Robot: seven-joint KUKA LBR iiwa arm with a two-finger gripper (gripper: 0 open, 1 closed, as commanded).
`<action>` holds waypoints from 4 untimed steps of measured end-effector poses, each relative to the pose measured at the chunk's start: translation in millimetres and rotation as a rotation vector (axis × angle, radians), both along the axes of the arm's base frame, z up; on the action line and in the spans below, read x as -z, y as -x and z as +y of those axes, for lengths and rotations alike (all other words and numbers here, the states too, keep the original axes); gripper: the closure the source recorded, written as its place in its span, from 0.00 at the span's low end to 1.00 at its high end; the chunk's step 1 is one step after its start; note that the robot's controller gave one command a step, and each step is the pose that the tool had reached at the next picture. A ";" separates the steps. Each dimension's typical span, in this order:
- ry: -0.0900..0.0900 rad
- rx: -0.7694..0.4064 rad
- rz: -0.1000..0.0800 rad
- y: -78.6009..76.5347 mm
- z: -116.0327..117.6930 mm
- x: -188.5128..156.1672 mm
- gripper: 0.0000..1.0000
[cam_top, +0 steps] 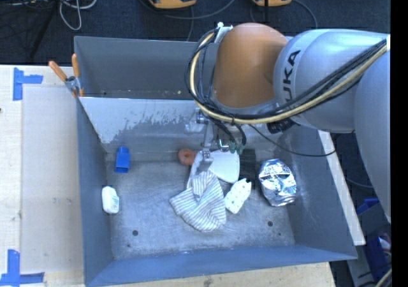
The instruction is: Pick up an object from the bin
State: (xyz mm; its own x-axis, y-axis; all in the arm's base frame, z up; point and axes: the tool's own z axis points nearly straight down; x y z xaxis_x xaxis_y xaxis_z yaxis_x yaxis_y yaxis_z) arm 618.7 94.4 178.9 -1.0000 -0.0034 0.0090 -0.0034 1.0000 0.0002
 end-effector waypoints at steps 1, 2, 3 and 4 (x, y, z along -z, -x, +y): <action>-0.001 0.001 -0.008 -1.7 -0.3 -4.8 0.00; -0.001 0.002 -0.009 -1.6 -0.5 -4.2 0.00; 0.004 0.056 -0.002 3.8 27.7 33.7 0.00; -0.013 0.210 -0.042 6.2 -15.7 97.0 1.00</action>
Offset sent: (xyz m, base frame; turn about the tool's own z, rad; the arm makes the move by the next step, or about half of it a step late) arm -0.0324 -0.0272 -0.1089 0.1011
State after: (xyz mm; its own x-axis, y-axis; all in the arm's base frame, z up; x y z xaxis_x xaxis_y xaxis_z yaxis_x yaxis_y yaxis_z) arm 612.6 78.7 81.9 -0.9783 0.2048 -0.0317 0.2043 0.9787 0.0178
